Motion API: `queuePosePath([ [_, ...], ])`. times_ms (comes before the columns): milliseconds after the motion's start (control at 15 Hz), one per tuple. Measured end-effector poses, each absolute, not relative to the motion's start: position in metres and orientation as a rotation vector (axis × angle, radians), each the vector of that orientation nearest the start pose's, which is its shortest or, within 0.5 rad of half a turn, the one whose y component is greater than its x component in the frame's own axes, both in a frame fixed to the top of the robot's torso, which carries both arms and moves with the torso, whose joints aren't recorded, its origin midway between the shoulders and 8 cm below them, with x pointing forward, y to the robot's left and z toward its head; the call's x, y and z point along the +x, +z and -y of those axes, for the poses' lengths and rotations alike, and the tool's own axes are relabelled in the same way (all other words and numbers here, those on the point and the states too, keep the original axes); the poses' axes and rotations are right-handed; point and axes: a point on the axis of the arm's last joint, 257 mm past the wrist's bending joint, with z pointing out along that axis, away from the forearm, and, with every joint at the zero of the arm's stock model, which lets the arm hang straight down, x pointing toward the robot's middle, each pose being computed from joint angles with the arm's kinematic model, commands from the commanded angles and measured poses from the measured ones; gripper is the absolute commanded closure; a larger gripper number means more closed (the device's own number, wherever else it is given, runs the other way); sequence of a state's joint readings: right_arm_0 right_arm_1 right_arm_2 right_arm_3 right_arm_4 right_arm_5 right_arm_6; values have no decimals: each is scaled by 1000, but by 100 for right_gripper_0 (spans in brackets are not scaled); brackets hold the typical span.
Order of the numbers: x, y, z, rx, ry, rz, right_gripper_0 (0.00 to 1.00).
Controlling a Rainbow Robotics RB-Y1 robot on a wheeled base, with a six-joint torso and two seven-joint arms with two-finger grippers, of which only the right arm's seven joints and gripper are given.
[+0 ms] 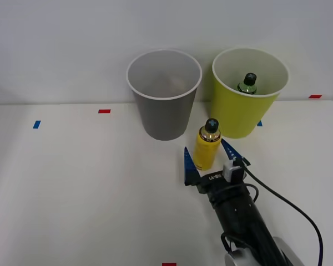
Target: Put cans in the gray bin, plastic bottles in the light green bin
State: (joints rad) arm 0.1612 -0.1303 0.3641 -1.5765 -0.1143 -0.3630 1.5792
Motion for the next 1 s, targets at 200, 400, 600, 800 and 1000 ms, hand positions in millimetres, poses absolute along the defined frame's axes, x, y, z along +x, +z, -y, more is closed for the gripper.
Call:
queuePosePath([
  [200, 478, -222, 95, -182, 257, -1361, 0],
  [400, 486, -218, 98, -188, 233, -1361, 0],
  [600, 488, -217, 102, -189, 220, -1361, 0],
  [800, 489, -218, 103, -186, 217, -1363, 0],
  [1000, 490, -217, 103, -184, 218, -1365, 0],
])
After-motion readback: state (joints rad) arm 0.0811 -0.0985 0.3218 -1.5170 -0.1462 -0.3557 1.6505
